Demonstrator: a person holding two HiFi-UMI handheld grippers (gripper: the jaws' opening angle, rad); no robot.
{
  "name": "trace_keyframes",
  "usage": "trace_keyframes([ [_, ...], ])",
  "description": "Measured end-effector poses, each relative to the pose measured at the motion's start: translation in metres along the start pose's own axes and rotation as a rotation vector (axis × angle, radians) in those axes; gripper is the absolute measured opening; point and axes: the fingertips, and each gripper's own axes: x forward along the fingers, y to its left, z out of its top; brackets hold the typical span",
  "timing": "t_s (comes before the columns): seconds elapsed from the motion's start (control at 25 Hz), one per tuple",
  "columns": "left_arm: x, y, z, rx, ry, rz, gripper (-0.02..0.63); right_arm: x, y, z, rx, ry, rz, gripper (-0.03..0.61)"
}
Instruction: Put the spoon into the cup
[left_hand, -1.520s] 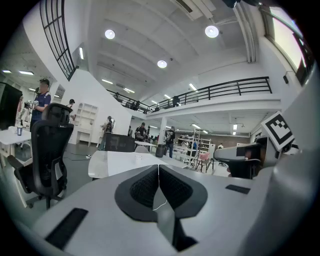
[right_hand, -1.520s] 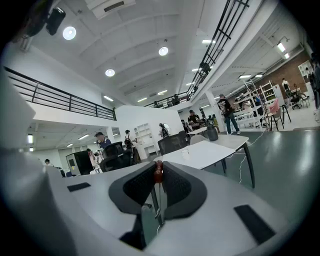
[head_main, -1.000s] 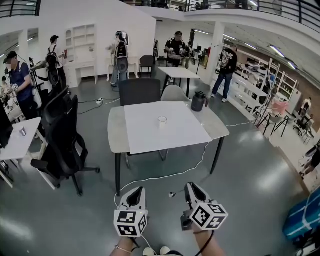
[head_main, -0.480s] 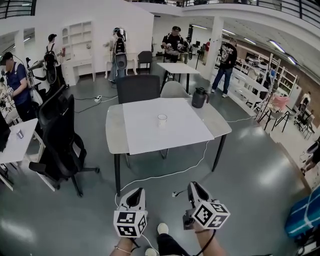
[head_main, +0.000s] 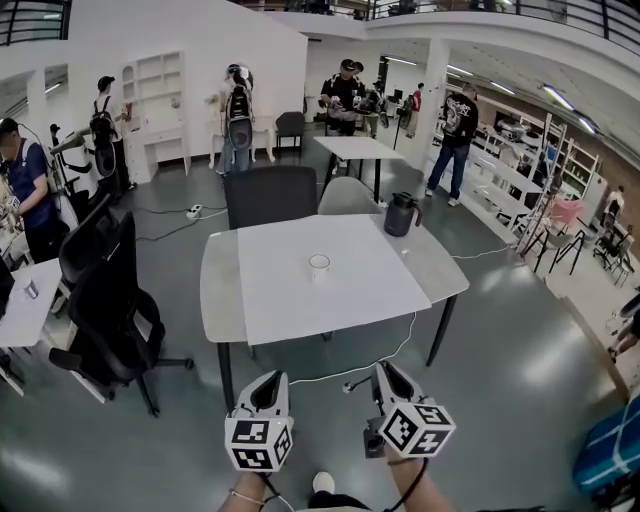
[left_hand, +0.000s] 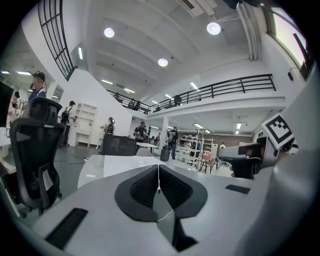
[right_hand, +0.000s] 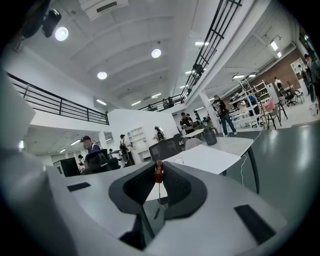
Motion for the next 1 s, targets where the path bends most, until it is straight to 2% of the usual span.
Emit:
trace_keyframes([
  [0.48, 0.111, -0.003, 0.021, 0.01, 0.002, 0.018, 0.021, 0.089, -0.054, 0.035, -0.013, 0.021, 0.041, 0.067],
  [1.0, 0.159, 0.0, 0.027, 0.028, 0.018, 0.024, 0.021, 0.134, -0.076, 0.044, -0.05, 0.035, 0.054, 0.067],
])
